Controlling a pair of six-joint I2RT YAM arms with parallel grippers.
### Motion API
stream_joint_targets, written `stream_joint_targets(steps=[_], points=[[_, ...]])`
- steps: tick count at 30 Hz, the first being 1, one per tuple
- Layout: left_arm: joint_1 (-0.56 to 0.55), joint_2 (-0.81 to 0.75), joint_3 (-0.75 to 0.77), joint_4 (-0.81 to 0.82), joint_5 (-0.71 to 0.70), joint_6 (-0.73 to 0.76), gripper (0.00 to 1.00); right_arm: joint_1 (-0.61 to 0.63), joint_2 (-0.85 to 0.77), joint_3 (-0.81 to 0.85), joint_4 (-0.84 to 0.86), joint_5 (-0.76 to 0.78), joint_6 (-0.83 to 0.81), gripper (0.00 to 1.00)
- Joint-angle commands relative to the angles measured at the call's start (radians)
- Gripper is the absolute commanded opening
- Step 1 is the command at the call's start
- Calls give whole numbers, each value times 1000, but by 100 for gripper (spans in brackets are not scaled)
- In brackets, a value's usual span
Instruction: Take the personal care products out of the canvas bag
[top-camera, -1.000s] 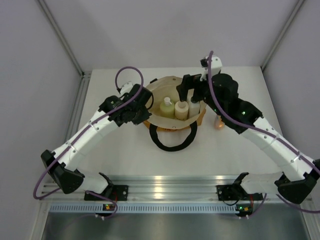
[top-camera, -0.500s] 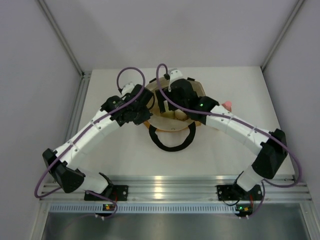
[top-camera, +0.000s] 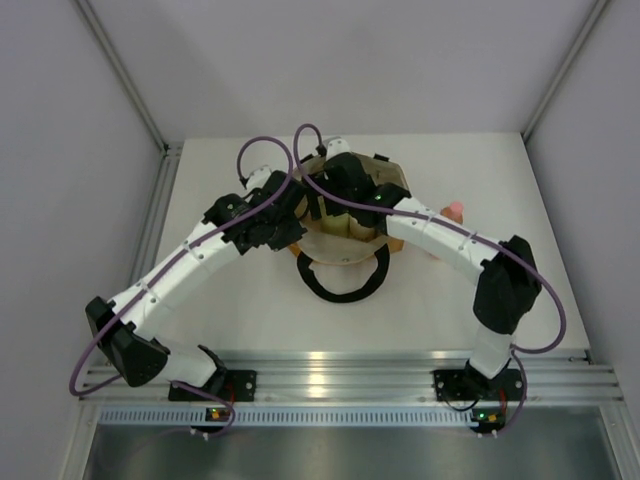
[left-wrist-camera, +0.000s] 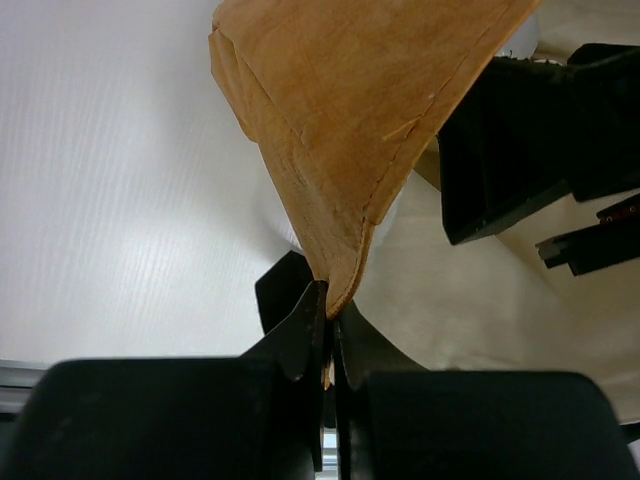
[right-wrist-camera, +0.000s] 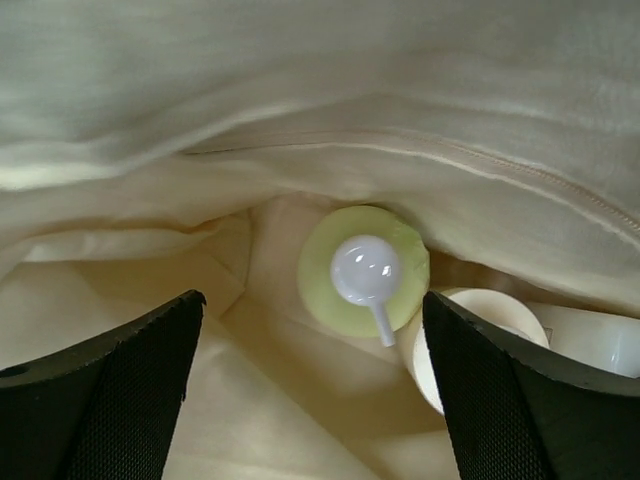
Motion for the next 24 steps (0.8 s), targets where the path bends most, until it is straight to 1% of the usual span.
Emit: stream_joint_targets(steps=[1,4,7,12,13,16,17,18,20,24], points=[[-3,-30,-7,30,22,14,0,-38,24,33,2,-10,16,87],[-3,-30,-7,30,20,17,0,-51,38,27,2,-24,9,86],[-3,-29,-7,30,23,17,0,-55,66,39,3,-42,-11,82],[-3,-24,-4,31,26,19,0,-68,105,45,10,-53,7,73],[-3,-26,-4,31,26,20,0,-70,109,41,11,-55,11,70],[-3,-35,-4,30,25,20,0,-71,121,35,22,-59,27,65],[-3,-35,-4,30,22,22,0,-71,122,33,20,-62,30,60],[-3,-37,-5,30,20,23,0,-71,125,32,22,-62,31,58],[-3,-38,-4,30,20,26,0,-71,124,23,22,-64,36,55],[-3,-44,-5,28,17,25,0,-70,118,-5,25,-62,44,53]])
